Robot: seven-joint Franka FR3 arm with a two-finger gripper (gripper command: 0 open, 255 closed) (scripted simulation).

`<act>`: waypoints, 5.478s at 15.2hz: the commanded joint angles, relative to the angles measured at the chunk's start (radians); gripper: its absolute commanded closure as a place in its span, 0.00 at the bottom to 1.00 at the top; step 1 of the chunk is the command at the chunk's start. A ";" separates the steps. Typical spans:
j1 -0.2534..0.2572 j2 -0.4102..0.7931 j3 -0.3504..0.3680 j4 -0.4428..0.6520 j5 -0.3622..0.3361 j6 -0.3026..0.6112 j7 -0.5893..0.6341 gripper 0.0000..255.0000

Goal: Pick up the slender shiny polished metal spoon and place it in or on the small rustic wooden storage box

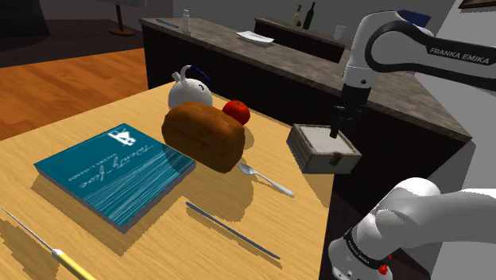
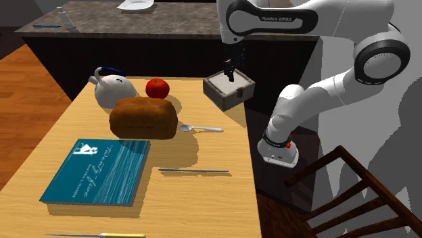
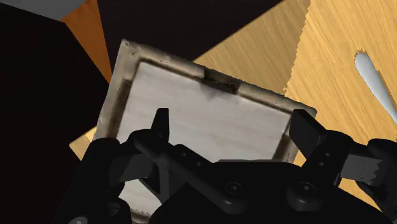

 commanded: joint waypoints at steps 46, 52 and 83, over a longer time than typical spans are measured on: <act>0.251 0.433 0.401 -0.031 0.111 0.453 0.194 1.00; 0.252 0.404 0.394 0.014 0.114 0.380 0.186 1.00; 0.225 0.291 0.309 0.288 0.080 -0.004 0.092 1.00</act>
